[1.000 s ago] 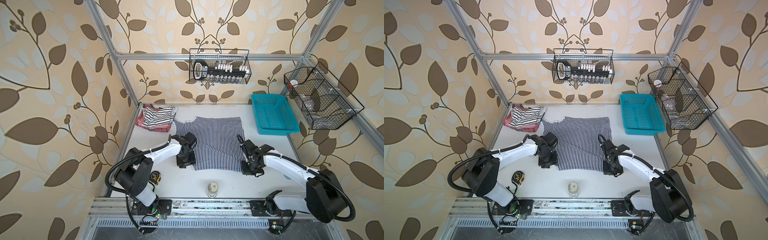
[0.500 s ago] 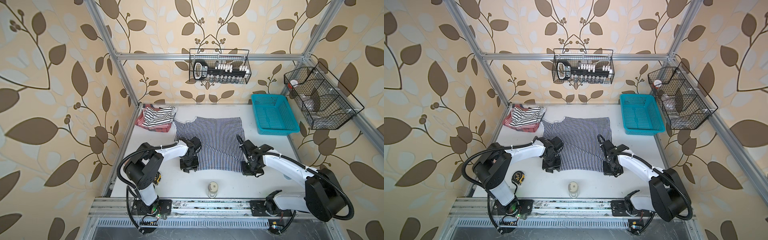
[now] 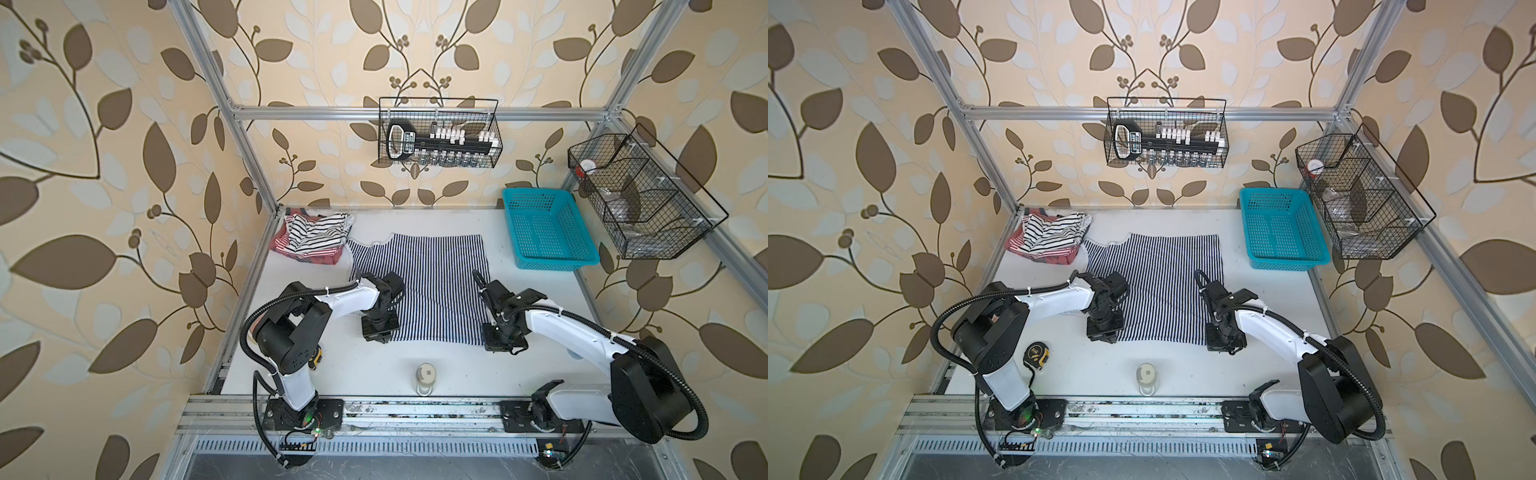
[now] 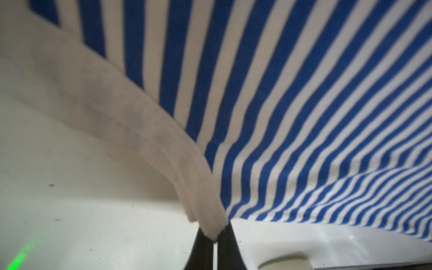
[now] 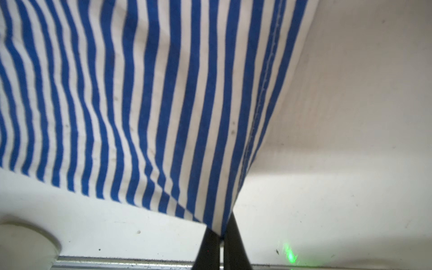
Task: Fold and stack tank tops
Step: Fold the tank top at the center of the table.
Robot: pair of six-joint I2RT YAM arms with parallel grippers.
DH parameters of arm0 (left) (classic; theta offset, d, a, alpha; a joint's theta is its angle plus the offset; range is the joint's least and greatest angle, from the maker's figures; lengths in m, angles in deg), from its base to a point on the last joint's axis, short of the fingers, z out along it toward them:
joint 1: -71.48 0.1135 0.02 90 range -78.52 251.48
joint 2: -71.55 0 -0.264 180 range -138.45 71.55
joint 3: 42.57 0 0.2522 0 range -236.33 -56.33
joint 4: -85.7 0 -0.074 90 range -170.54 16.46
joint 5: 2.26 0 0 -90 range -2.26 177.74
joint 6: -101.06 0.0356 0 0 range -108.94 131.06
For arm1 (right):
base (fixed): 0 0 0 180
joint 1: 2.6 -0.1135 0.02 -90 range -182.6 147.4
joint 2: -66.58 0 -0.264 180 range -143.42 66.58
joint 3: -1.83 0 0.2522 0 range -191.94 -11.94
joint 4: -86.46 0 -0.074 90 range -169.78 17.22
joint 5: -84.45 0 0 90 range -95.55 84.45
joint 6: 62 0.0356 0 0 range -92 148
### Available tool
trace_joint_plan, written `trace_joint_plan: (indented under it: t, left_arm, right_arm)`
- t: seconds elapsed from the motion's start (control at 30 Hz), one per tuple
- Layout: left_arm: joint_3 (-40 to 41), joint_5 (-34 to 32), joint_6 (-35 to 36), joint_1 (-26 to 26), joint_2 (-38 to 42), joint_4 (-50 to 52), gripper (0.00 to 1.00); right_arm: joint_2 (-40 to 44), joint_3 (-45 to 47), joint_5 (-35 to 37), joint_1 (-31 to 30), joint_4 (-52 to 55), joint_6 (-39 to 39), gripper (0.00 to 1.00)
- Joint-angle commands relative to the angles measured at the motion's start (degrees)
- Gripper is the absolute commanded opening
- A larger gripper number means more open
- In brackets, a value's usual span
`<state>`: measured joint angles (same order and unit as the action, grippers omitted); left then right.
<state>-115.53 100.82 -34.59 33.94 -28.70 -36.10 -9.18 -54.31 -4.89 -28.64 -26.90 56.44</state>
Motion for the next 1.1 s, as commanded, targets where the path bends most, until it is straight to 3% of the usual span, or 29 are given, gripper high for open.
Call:
trace_joint_plan:
  t: [0.0, 0.5, 0.8, 1.07]
  left_arm:
    - [-0.85, -1.77, -0.32, -0.24, -1.41, -0.94, 0.00]
    - [-5.01, -5.21, 1.79, -0.17, 8.38, 5.59, 0.00]
    - [-11.09, -7.10, 5.45, 0.71, 5.62, 8.71, 0.00]
    - [-18.66, -7.80, 10.58, 3.98, -0.15, 11.45, 0.00]
  right_arm:
    - [1.22, -1.62, 0.55, -0.32, 2.79, -0.63, 0.00]
    - [5.86, -6.17, 0.35, -0.41, 9.62, -2.50, 0.00]
    - [1.92, -10.63, 0.40, 0.76, 10.35, -6.52, 0.00]
    - [-4.08, -15.59, -0.83, 6.41, 11.19, -12.14, 0.00]
